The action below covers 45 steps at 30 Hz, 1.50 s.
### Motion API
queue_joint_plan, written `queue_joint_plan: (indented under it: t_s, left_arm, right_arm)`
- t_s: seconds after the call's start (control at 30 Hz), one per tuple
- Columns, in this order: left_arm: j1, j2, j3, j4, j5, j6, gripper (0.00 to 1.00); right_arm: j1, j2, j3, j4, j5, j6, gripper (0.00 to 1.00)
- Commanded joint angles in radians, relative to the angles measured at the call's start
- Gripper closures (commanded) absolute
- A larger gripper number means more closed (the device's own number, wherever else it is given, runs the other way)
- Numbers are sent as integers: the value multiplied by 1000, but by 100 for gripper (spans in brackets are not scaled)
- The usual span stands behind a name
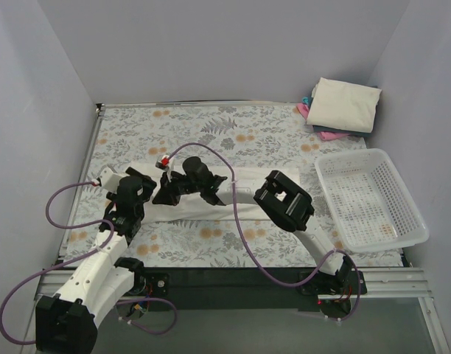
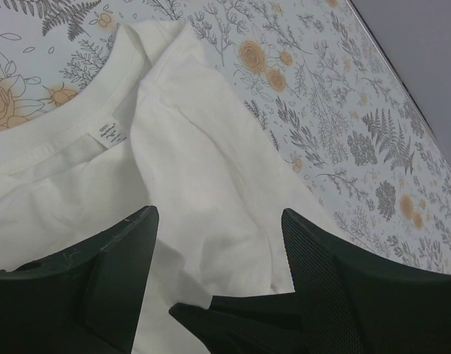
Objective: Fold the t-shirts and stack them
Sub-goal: Fold the tshirt
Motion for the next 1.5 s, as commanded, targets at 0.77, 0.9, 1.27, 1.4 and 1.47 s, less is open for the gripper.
queue_joint_plan:
  t_s: [0.77, 0.9, 1.27, 1.4, 1.47]
  left_arm:
    - [6, 143, -10, 35, -37, -31, 37]
    - [6, 193, -19, 86, 9, -29, 37]
    - [4, 418, 9, 211, 67, -37, 37]
    - [9, 496, 24, 253, 66, -38, 36]
    - [26, 550, 35, 274, 79, -37, 37]
  right_arm:
    - [-12, -310, -449, 225, -41, 18, 49]
    - [-69, -432, -592, 233, 30, 10, 48]
    - [-304, -544, -832, 170, 261, -14, 48]
    - [-324, -573, -873, 115, 367, -62, 48]
    - [-327, -588, -893, 101, 418, -73, 48]
